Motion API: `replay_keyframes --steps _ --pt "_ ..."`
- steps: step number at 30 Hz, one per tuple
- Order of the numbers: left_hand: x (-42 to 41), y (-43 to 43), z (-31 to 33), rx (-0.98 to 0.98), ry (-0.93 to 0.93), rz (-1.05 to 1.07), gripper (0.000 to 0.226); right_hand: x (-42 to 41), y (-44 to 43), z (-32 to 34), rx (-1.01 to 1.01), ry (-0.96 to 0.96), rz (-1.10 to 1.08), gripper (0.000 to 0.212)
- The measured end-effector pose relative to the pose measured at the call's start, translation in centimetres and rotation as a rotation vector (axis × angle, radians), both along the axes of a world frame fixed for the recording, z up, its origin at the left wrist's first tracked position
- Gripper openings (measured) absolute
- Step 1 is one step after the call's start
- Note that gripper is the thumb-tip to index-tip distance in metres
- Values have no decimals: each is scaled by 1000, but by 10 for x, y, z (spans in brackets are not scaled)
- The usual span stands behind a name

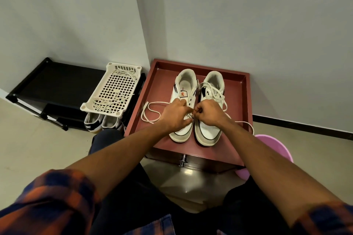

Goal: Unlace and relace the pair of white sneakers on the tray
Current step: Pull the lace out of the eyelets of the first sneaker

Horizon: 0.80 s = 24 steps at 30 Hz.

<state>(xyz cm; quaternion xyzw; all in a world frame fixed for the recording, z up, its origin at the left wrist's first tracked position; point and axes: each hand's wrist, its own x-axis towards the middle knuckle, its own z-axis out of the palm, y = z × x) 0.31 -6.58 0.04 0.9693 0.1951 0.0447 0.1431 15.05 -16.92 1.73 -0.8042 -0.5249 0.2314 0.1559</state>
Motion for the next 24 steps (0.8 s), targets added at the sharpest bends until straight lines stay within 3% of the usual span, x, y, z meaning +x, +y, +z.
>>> replay_keyframes --steps 8,11,16,19,24 --pt "4 3 5 -5 53 -2 44 16 -15 11 -17 -30 20 13" --pt "0 3 2 12 40 -13 44 39 -30 16 -56 5 -33 15" --pt "1 5 3 50 59 -59 46 72 -62 21 -93 -96 -131 12" --pt "4 5 8 92 86 -94 43 59 -62 21 -70 -187 -102 10" --pt "4 5 8 32 72 -56 43 16 -36 19 56 -328 81 30"
